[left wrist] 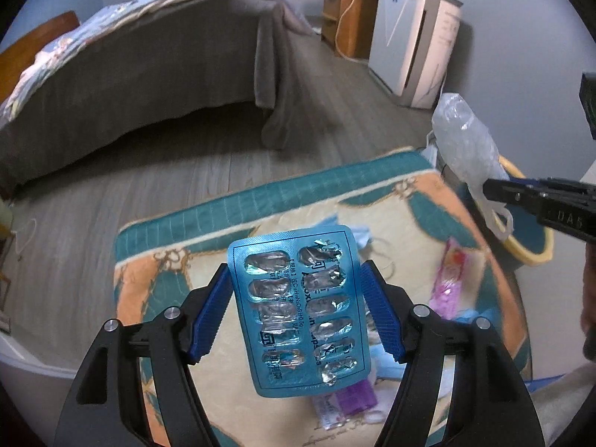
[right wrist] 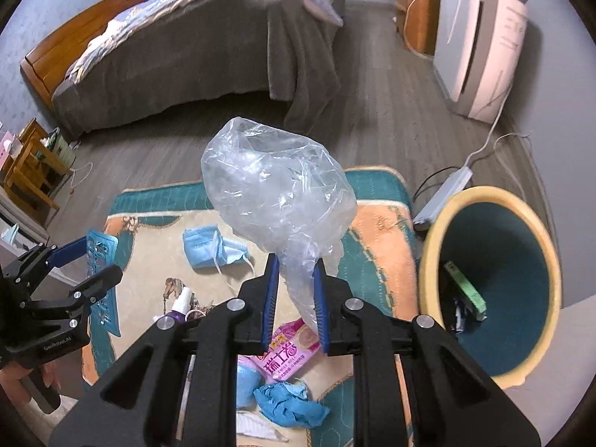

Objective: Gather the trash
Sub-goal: 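Carry the clear bag over the bin and open the right gripper while the left holds the blister pack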

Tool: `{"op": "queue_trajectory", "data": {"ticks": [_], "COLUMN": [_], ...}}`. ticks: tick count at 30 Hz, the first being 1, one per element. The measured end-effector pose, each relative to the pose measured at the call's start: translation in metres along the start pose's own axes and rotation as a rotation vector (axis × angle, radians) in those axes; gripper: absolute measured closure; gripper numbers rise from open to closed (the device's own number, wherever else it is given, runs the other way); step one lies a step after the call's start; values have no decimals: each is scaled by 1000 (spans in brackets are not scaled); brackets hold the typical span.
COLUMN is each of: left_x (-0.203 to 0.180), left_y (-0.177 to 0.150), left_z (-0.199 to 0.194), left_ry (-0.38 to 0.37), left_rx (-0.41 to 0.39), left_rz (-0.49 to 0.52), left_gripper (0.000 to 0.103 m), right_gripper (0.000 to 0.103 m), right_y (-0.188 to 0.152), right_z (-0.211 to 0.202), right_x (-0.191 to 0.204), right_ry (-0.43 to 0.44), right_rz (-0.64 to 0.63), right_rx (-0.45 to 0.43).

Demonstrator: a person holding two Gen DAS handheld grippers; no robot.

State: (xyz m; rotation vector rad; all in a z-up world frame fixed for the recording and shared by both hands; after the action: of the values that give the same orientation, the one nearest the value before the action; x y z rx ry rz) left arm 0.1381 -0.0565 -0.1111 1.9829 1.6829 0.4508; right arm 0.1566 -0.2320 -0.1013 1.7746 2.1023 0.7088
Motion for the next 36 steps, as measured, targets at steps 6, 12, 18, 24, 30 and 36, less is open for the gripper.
{"op": "queue_trajectory", "data": {"ticks": [6, 12, 18, 24, 30, 36], "left_x": [-18, -31, -47, -62, -79, -115], "left_y": [12, 12, 6, 4, 18, 28], "left_z": [-22, -28, -33, -37, -52, -56], "left_ry": [-16, -11, -12, -28, -29, -51], "left_rx": [-60, -78, -102, -101, -127, -136], "left_rz": [16, 52, 108, 127, 114, 154], "left_gripper": [33, 33, 33, 33, 33, 33], "right_gripper": [86, 86, 86, 86, 86, 86], "right_y": [-9, -17, -18, -18, -13, -8], "right_z": [-18, -35, -48, -52, -55, -65], "right_x": [6, 1, -16, -36, -58, -81], "right_ry": [-11, -25, -32, -29, -32, -51], "right_rz": [-12, -30, 1, 20, 12, 8], "right_rx": [-20, -36, -57, -68, -74, -84]}}
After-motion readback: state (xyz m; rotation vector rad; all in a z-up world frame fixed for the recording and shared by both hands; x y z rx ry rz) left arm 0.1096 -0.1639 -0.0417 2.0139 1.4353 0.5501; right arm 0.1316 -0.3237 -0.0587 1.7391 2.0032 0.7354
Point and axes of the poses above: each gripper's, at about its wrist camera, not at the fingertips, and z roughly the way its jaws point, x to its left, y to its top, the point moved 10 cm from there along z, roughly the way its jaws point, and after that the axes turned 5 degrees about -z, right-handed, at the moved point
